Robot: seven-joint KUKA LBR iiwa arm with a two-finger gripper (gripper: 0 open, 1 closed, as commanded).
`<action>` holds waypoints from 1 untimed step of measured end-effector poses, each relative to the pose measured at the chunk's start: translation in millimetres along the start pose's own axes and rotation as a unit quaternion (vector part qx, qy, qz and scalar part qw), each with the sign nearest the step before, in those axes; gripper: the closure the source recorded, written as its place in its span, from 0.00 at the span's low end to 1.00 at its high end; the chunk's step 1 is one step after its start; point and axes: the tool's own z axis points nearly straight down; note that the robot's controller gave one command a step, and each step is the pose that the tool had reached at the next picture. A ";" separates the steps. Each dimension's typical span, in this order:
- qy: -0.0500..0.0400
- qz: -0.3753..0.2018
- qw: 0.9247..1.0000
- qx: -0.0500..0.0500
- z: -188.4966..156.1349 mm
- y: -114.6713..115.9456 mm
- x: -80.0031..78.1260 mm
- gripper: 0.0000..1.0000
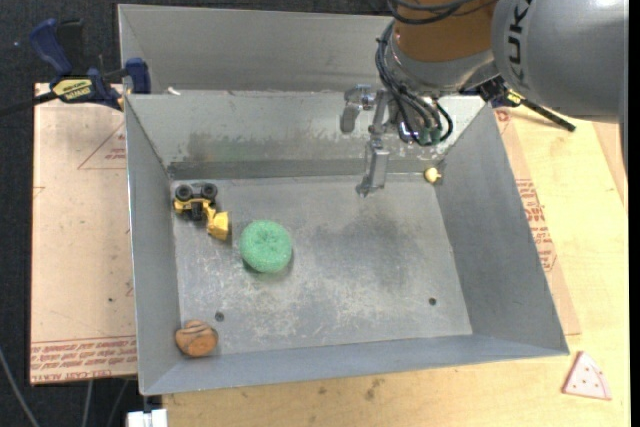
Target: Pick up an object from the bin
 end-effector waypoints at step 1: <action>-0.004 0.000 1.000 0.000 -5.4 -0.1 -0.8 0.00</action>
Offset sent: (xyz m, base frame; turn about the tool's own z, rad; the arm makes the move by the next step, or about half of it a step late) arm 0.0045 0.0468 -0.1109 0.0563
